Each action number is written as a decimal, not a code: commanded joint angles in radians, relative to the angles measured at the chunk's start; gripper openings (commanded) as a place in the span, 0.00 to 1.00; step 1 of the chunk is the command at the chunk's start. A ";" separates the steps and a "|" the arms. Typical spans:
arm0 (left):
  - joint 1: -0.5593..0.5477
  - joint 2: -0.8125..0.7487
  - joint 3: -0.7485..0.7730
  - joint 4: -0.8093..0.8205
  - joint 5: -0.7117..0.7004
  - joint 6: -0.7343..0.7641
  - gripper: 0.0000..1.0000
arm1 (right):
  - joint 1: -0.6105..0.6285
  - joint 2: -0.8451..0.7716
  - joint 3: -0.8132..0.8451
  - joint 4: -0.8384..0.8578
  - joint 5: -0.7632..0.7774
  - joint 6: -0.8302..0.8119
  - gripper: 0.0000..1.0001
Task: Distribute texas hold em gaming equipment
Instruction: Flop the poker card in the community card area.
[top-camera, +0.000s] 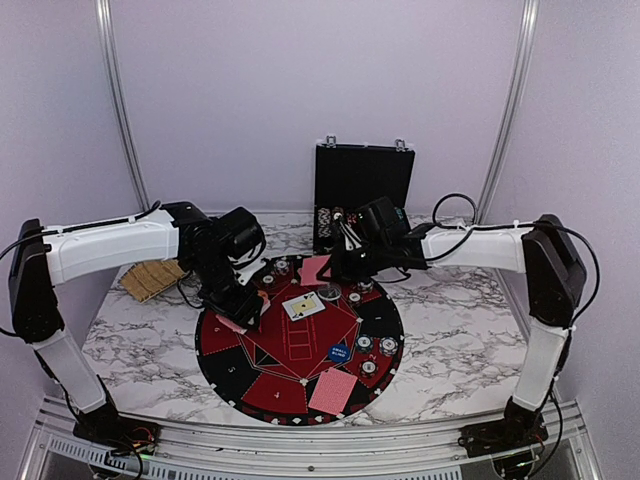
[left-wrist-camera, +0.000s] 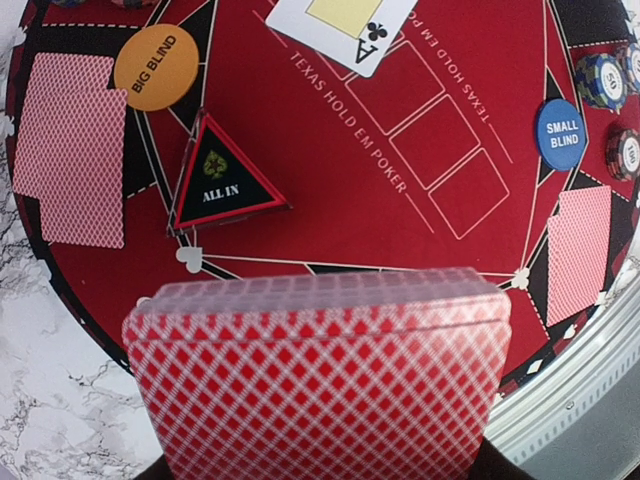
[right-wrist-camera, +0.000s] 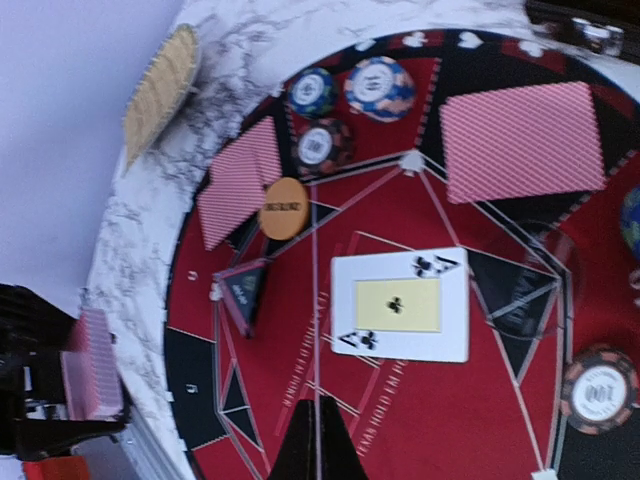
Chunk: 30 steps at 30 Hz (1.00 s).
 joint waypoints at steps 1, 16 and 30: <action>0.028 -0.034 -0.017 -0.006 -0.001 -0.006 0.41 | 0.064 -0.024 0.096 -0.308 0.346 -0.134 0.00; 0.053 -0.050 -0.033 -0.004 0.006 0.002 0.41 | 0.239 0.206 0.406 -0.753 0.738 -0.156 0.00; 0.057 -0.059 -0.050 0.003 0.013 0.009 0.41 | 0.286 0.303 0.532 -0.704 0.562 -0.192 0.30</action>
